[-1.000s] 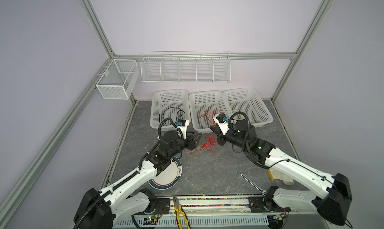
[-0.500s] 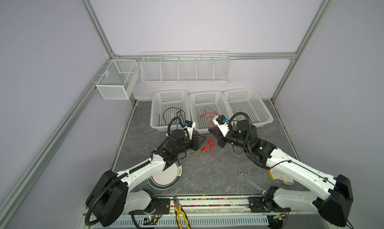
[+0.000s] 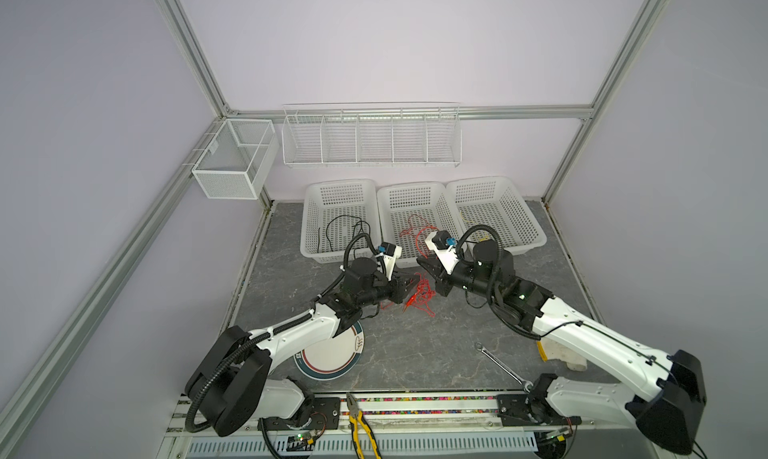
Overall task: Untangle the cables
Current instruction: 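Hold the red tangle with the left gripper while the right gripper lifts, then carry the red wire strand with the right gripper over the middle basket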
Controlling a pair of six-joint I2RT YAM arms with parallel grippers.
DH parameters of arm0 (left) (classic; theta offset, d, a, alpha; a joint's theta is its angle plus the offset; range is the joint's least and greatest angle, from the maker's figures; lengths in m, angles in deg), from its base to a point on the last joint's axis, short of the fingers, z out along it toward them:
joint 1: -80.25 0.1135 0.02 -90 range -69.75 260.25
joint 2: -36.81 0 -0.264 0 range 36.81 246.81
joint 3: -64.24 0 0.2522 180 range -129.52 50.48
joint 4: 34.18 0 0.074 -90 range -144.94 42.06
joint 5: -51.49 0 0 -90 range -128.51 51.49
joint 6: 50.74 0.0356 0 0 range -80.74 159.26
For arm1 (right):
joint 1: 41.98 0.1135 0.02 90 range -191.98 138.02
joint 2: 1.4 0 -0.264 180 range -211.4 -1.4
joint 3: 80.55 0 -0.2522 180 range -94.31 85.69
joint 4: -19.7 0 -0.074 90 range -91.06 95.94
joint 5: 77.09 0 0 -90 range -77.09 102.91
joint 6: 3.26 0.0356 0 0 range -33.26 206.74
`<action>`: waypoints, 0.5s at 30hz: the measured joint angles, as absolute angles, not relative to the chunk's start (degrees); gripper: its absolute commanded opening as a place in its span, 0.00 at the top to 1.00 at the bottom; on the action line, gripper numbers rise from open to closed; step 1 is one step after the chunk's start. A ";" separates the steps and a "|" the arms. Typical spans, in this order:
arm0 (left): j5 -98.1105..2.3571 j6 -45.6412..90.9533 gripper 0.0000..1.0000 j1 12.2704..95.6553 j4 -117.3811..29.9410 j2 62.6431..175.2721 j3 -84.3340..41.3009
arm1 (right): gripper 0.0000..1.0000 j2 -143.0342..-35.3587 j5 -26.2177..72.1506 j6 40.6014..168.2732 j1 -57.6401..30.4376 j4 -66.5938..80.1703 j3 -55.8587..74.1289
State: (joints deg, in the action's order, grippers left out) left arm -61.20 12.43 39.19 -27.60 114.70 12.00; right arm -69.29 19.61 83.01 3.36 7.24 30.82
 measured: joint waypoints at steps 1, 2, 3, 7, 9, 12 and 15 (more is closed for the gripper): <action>-61.42 12.28 1.00 39.13 -27.51 114.88 11.96 | 0.93 -69.29 19.59 82.97 3.36 7.24 30.82; -61.62 12.65 1.00 39.04 -27.45 115.07 11.90 | 0.93 -69.29 19.53 82.84 3.36 7.24 30.82; -61.71 12.61 1.00 38.98 -27.47 115.20 11.79 | 0.93 -69.29 19.29 82.81 3.38 7.24 30.82; -60.81 12.56 1.00 38.93 -27.93 115.23 11.72 | 0.93 -69.29 15.98 82.84 3.36 7.04 30.82; -59.17 12.78 1.00 38.93 -29.37 114.96 11.70 | 0.93 -69.58 12.01 82.95 3.23 6.43 30.60; -56.07 13.22 1.00 38.93 -32.69 113.61 11.70 | 0.93 -70.91 4.55 84.06 1.92 4.70 29.94; -52.55 14.18 1.00 38.93 -36.63 110.90 11.70 | 0.94 -72.35 -1.15 86.25 -1.04 1.86 29.81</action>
